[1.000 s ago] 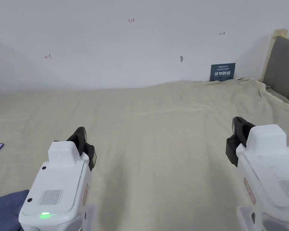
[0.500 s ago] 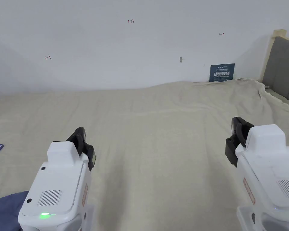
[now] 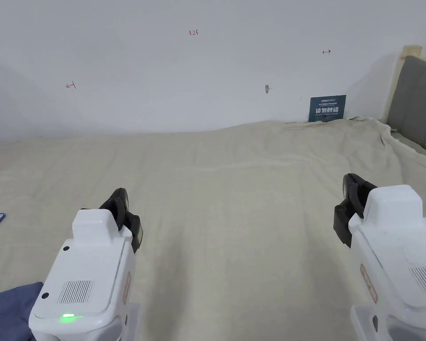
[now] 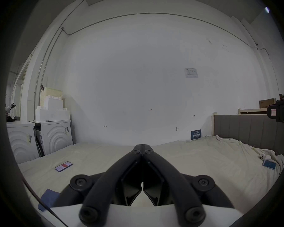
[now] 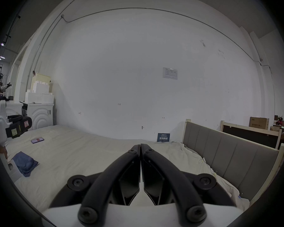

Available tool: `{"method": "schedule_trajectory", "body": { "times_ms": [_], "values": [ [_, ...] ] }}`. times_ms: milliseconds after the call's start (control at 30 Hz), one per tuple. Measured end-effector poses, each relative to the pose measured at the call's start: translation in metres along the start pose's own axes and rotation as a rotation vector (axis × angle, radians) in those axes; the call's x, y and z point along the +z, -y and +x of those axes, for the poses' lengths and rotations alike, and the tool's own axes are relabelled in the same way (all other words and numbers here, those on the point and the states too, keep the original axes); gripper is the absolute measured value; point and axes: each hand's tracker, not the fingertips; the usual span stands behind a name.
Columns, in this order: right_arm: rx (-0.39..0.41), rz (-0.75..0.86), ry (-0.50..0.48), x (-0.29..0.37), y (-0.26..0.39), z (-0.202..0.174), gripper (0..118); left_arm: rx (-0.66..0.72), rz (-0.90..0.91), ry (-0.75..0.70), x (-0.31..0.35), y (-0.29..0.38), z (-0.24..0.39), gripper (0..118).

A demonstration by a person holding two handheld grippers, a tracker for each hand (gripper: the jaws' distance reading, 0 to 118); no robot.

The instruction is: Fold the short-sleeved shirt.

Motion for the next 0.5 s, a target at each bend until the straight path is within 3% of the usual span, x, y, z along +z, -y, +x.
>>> {"method": "schedule_trajectory", "body": {
  "times_ms": [233,300,333,367,400,433,500],
  "values": [
    [-0.003,-0.002,0.007,0.0011,-0.0005,0.0005,0,0.000,0.003,-0.006,0.0008,0.0002,0.0004,0],
    [-0.003,-0.002,0.012,0.0008,-0.0016,0.0007,3,0.009,0.000,-0.004,0.0007,0.0005,-0.0009,8],
    [-0.008,-0.005,0.010,0.0004,-0.0025,0.0013,10,0.017,-0.003,0.004,0.0006,0.0006,-0.0016,16],
    [-0.015,-0.008,0.006,0.0002,-0.0032,0.0020,26,0.022,-0.006,0.002,0.0005,0.0007,-0.0021,28],
    [-0.020,-0.008,0.005,0.0004,-0.0031,0.0019,56,0.028,-0.007,0.005,0.0006,0.0010,-0.0029,49],
    [-0.021,-0.007,0.008,0.0004,-0.0033,0.0020,72,0.032,-0.010,0.010,0.0005,0.0013,-0.0038,62],
    [-0.020,-0.009,0.010,-0.0002,-0.0042,0.0023,77,0.033,-0.008,0.018,0.0003,0.0018,-0.0047,65]
  ]
}}
